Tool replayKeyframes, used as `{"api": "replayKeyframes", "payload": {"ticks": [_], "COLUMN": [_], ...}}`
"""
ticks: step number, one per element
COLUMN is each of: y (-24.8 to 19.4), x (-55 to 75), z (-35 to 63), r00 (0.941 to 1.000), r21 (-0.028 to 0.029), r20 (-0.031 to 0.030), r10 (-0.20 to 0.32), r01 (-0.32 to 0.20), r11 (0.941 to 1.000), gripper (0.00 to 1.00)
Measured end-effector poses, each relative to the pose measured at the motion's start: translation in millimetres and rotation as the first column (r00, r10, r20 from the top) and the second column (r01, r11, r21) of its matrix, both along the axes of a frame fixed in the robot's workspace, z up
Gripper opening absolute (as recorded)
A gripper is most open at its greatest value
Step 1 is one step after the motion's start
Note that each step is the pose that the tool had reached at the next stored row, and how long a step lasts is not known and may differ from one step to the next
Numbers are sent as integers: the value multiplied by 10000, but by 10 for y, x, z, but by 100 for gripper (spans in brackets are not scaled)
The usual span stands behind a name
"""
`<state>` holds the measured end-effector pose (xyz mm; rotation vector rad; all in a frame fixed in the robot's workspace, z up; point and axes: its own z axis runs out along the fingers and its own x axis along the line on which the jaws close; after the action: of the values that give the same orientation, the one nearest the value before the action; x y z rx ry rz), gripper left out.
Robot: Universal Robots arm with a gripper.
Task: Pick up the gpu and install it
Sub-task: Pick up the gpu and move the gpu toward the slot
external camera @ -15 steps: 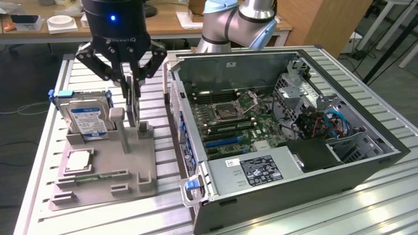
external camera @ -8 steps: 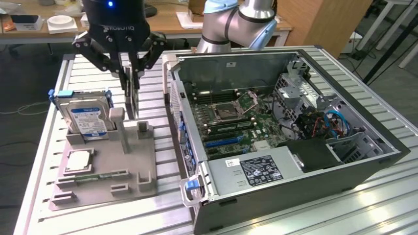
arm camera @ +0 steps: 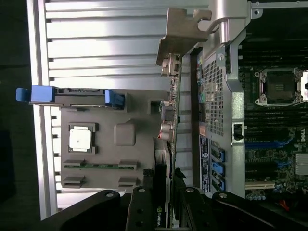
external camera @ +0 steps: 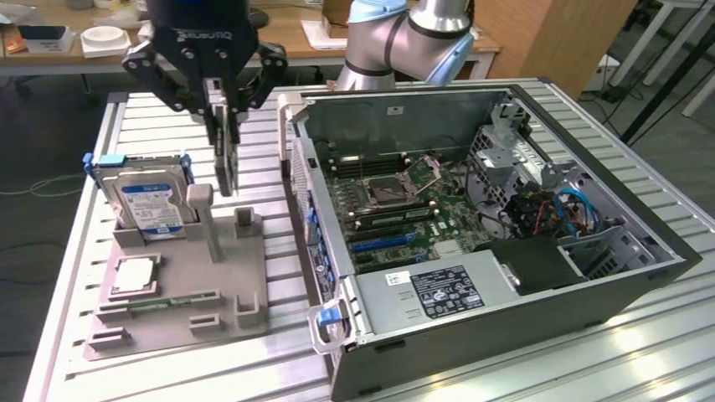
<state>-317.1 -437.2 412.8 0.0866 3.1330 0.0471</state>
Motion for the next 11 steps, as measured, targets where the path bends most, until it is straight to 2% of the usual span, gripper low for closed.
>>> {"api": "replayKeyframes", "payload": {"ticks": [11], "y": [1], "x": [502], "z": [-15], "r00": [10000], "r21": [7], "r20": [1], "r10": [18], "r01": [-18], "r11": [10000], "gripper": [26]}}
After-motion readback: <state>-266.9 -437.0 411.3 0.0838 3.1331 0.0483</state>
